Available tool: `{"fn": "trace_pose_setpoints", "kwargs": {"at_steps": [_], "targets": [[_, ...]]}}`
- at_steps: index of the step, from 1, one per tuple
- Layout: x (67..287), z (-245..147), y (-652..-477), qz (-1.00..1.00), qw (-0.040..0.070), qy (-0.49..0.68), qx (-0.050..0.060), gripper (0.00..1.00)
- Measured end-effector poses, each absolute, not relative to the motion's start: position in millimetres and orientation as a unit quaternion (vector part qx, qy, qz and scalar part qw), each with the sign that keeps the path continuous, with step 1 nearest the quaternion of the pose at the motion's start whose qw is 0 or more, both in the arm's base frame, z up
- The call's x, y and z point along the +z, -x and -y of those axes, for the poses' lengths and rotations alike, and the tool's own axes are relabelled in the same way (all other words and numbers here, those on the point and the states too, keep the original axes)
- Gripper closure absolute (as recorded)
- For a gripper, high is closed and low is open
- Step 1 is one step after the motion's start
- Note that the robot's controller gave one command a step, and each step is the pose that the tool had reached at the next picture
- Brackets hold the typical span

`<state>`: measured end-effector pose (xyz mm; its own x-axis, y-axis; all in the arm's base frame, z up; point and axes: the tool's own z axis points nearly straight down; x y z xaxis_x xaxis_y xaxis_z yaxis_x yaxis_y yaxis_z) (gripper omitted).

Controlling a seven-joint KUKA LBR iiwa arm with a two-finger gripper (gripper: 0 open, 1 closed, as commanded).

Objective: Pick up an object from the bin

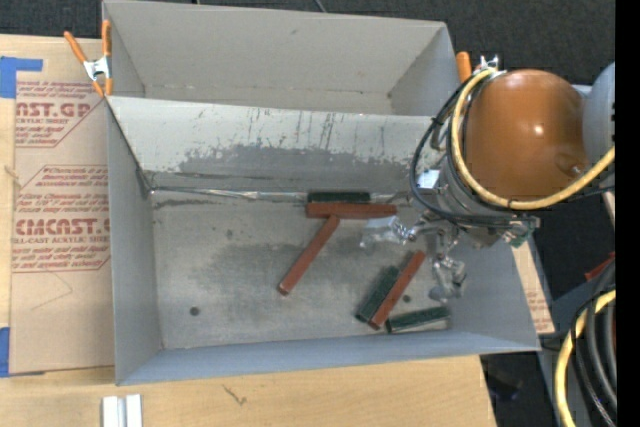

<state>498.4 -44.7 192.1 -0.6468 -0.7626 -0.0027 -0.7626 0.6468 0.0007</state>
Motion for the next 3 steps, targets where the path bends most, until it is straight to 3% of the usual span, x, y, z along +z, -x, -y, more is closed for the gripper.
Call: {"fn": "trace_pose_setpoints", "kwargs": {"at_steps": [1, 2, 3], "targets": [[136, 47, -496.9, -0.895, 0.003, 0.447, -0.001, 0.0], [72, 44, -498.4, -0.841, 0.003, 0.541, -0.001, 1.0], [72, 45, -498.4, -0.841, 0.003, 0.541, -0.001, 1.0]]}}
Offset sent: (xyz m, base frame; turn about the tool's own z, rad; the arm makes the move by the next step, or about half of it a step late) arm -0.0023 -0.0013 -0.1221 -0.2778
